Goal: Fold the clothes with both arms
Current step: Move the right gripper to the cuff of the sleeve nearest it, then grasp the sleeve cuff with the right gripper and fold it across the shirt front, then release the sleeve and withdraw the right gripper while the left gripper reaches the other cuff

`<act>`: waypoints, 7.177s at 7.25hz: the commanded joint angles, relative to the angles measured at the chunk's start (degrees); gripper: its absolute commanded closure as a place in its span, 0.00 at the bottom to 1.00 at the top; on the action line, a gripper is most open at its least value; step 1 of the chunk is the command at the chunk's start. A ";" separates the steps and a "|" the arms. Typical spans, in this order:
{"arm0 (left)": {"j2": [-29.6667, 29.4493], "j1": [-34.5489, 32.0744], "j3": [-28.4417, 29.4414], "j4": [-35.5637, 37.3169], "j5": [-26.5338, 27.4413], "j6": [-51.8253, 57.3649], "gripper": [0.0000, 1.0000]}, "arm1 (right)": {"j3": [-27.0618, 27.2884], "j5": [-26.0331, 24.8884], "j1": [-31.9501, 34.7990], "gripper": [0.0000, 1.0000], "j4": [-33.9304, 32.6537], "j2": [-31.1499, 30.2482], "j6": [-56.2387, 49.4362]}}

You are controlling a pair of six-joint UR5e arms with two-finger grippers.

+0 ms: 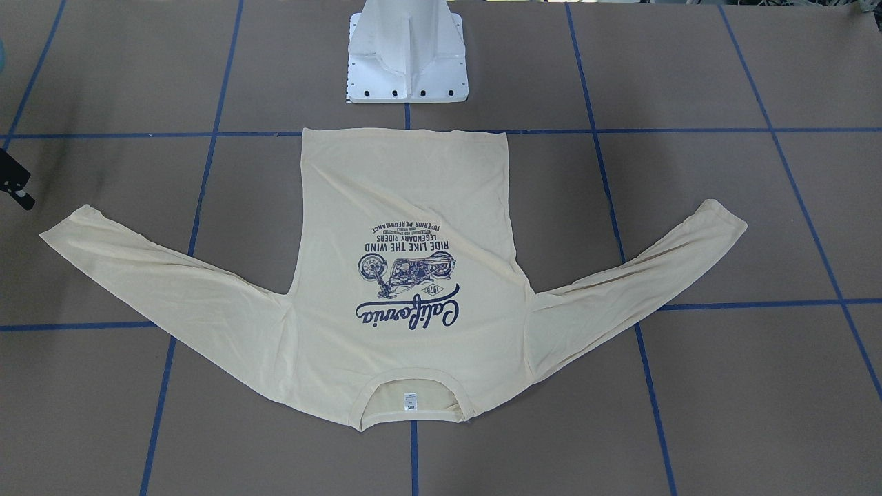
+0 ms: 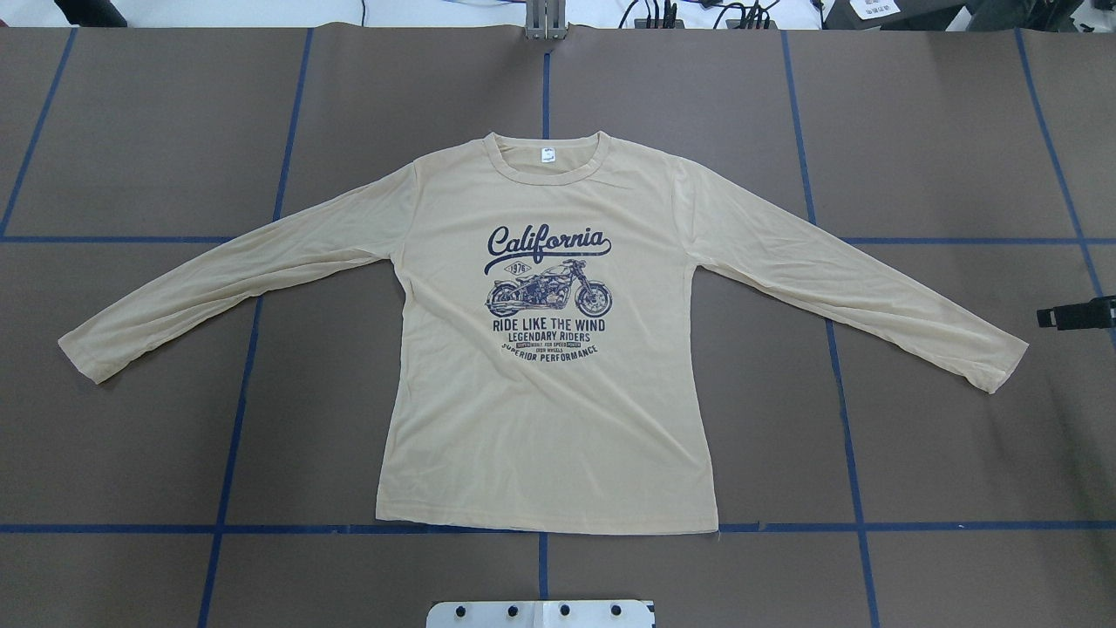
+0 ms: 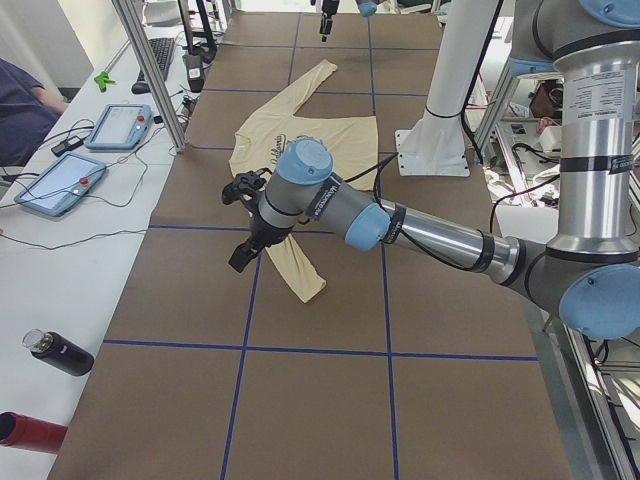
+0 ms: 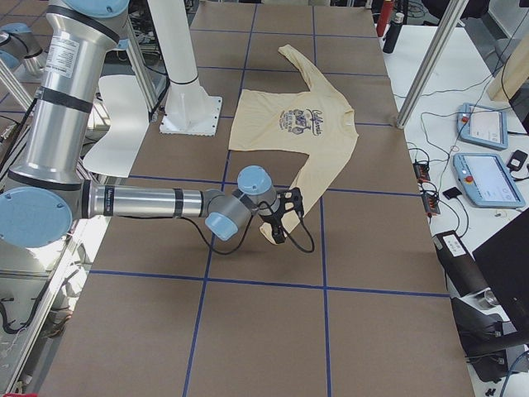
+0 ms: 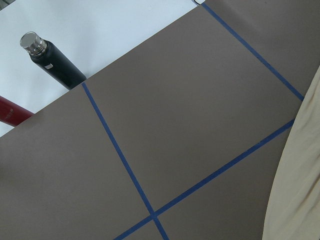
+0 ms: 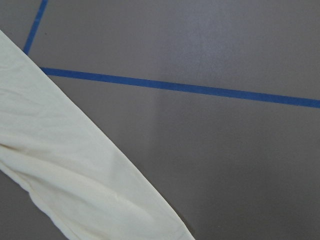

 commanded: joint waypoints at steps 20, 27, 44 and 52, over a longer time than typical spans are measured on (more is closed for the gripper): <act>0.64 0.00 -0.05 0.00 -0.03 0.19 0.00 | 14.34 -5.93 -3.89 1.00 -22.90 15.12 12.10; 0.64 0.00 1.00 0.09 0.06 0.10 0.00 | 5.81 -29.73 -20.66 1.00 -60.16 66.88 37.27; 5.02 8.94 0.74 -15.15 -7.95 -10.83 0.00 | 3.65 -18.28 -16.57 0.00 -65.26 62.64 23.03; 13.48 38.20 10.46 -42.75 18.07 -31.60 0.00 | 17.71 6.18 5.69 0.00 -34.41 12.38 -9.73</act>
